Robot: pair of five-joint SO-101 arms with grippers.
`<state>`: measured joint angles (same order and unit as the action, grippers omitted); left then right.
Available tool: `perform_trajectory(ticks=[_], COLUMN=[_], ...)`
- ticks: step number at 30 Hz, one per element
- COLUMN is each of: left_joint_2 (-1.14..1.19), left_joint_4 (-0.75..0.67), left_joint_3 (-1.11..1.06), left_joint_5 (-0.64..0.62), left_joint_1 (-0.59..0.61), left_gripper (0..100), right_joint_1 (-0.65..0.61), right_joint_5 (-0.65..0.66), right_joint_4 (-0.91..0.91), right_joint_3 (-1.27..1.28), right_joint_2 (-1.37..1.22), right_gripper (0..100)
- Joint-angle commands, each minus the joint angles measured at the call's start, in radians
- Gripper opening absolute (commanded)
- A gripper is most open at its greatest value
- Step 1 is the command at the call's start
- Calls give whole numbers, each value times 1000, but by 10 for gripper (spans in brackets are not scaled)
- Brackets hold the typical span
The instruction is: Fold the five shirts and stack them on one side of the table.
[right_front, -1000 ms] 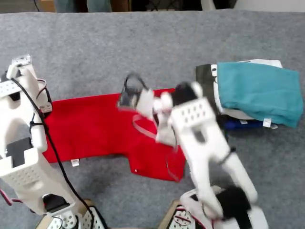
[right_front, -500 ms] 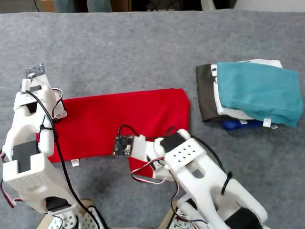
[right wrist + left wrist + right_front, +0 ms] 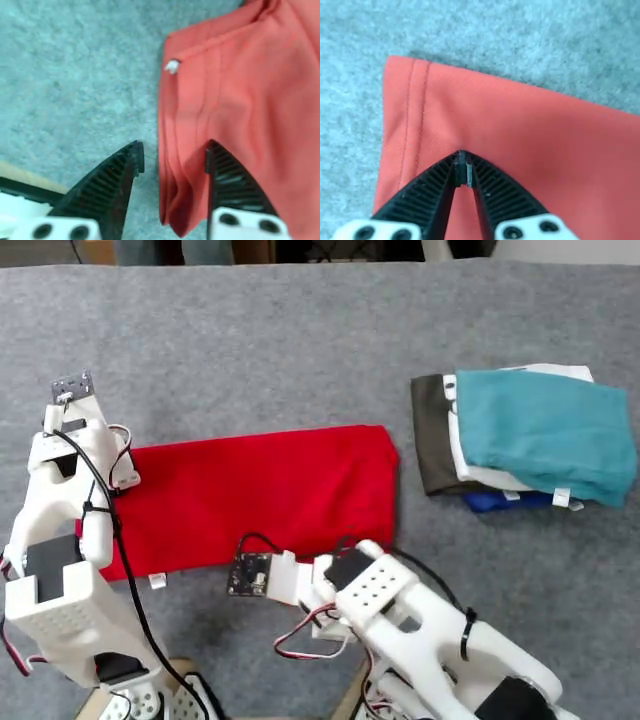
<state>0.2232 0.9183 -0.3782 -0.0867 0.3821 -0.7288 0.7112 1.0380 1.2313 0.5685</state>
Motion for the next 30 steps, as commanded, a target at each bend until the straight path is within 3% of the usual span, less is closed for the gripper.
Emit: perform_trajectory(ticks=[1, 8, 12, 18, 22, 25, 30], left_joint_2=[-9, -9, -9, -9, -9, -9, -9], left_joint_4=[-14, -14, -14, -14, -14, -14, -14], left_joint_3=[-5, -10, -10, -10, -8, -7, -5], left_joint_5=[-6, -6, -6, -6, -6, -6, -6], left_joint_1=[-21, -19, -19, -19, -19, -19, -19], left_gripper=[29, 29, 29, 29, 29, 29, 29], right_joint_1=[-9, -6, 2, 140, 173, 172, 192], right_joint_5=[-8, -8, 40, 44, 43, 43, 54], right_joint_4=[-41, -158, -138, -129, 71, 327, 465], right_joint_3=[1, -7, -84, -174, -355, -604, -926], right_joint_2=[8, -211, -329, -369, -369, -377, -493], right_gripper=[175, 47, 13, 13, 13, 13, 13])
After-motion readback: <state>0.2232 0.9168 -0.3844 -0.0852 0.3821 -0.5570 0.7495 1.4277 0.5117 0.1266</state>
